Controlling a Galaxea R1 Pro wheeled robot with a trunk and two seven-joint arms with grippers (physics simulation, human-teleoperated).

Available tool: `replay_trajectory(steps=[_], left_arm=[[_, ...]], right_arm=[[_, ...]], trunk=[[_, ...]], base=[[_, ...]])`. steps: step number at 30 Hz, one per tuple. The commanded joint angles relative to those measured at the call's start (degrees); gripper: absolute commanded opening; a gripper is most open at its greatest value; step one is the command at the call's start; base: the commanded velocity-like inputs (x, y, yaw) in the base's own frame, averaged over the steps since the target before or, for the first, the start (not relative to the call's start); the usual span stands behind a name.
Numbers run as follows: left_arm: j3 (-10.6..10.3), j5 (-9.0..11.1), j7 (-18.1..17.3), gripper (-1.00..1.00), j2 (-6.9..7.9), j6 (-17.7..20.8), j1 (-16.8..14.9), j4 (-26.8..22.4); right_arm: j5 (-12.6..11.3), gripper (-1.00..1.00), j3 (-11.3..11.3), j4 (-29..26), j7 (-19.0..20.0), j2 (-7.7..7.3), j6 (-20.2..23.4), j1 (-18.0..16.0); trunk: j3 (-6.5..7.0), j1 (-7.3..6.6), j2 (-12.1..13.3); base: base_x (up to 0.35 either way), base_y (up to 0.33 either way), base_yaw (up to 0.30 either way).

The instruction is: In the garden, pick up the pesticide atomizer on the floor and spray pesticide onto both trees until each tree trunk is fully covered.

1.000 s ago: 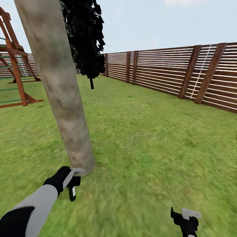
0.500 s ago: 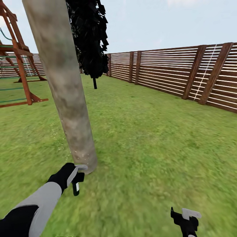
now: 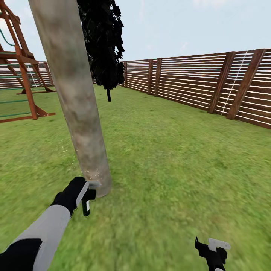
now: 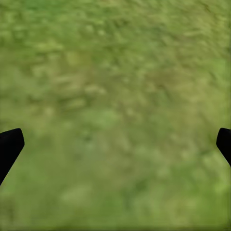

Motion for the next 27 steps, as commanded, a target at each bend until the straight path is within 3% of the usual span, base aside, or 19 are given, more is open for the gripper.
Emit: replay_trajectory(steps=[1,4,6,8,11,13,16,17,18,20,22,24,26,27], left_arm=[[0.0,0.1,0.0,-1.00,0.58,0.8,0.1,-1.2],[0.0,0.2,-0.1,-1.00,3.81,1.3,0.1,-2.0],[0.0,0.2,-0.1,-1.00,4.61,1.3,0.1,-2.2],[0.0,0.2,0.0,-1.00,4.01,1.4,0.1,-2.5],[0.0,0.2,0.1,-1.00,0.55,1.8,-0.3,-2.5],[0.0,0.2,0.2,-1.00,0.02,3.2,-0.6,-3.4],[0.0,0.1,0.1,-1.00,2.07,3.8,-0.5,-6.8],[0.0,0.1,0.1,-1.00,3.30,3.8,-0.5,-7.3],[0.0,0.3,0.0,-1.00,5.44,3.9,-0.5,-7.7],[-0.1,0.3,-0.1,-1.00,6.27,3.9,-0.1,-7.9],[0.0,0.3,-0.1,-1.00,5.37,3.9,0.0,-8.0],[-0.7,0.2,0.0,-1.00,2.46,3.9,0.0,-8.0],[-4.9,0.2,0.0,-1.00,1.47,4.2,-0.1,-8.4],[-6.1,0.2,0.0,-1.00,1.48,4.5,-0.1,-9.1]], right_arm=[[0.0,1.00,0.0,0.0,0.0,0.04,0.0,0.0],[0.0,1.00,0.0,0.0,0.0,0.06,0.0,0.0],[0.0,1.00,0.0,0.0,0.0,0.08,0.0,0.0],[0.0,1.00,0.0,0.0,0.0,0.09,0.0,0.0],[0.0,1.00,0.0,0.0,0.0,0.06,0.0,0.0],[0.0,1.00,0.0,0.0,0.0,0.04,0.0,0.0],[0.0,1.00,0.0,0.0,0.0,0.08,0.0,0.0],[0.0,1.00,0.0,0.0,0.0,0.08,0.0,0.0],[0.0,1.00,0.0,0.0,0.0,0.08,0.0,0.0],[0.0,1.00,0.0,0.0,0.0,0.09,0.1,0.0],[0.0,1.00,0.0,0.0,0.0,0.08,0.1,0.0],[0.0,1.00,0.0,0.0,0.0,0.06,0.1,0.0],[0.0,1.00,0.0,0.0,0.0,0.04,0.1,0.0],[0.0,1.00,0.0,0.0,0.0,0.06,0.1,0.0]], trunk=[[0.00,0.00,0.0],[0.00,0.00,0.0],[0.00,0.00,0.0],[0.00,0.00,0.0],[0.00,0.00,0.0],[0.00,0.00,0.0],[0.00,0.00,0.0],[0.00,0.00,0.0],[0.00,0.00,0.0],[0.00,0.00,0.0],[0.00,0.00,0.0],[0.00,0.00,0.0],[0.00,0.00,0.0],[0.00,0.00,0.0]], base=[[0.000,0.000,0.000],[-0.015,0.000,0.000],[-0.236,0.046,0.000],[-0.156,0.034,0.000],[-0.019,0.004,0.000],[-0.003,0.001,0.000],[0.000,0.000,0.000],[0.000,0.000,0.000],[0.000,0.000,0.000],[-0.003,0.000,0.000],[-0.186,0.000,0.000],[-0.319,0.000,0.000],[-0.324,0.000,0.000],[-0.181,0.000,0.000]])
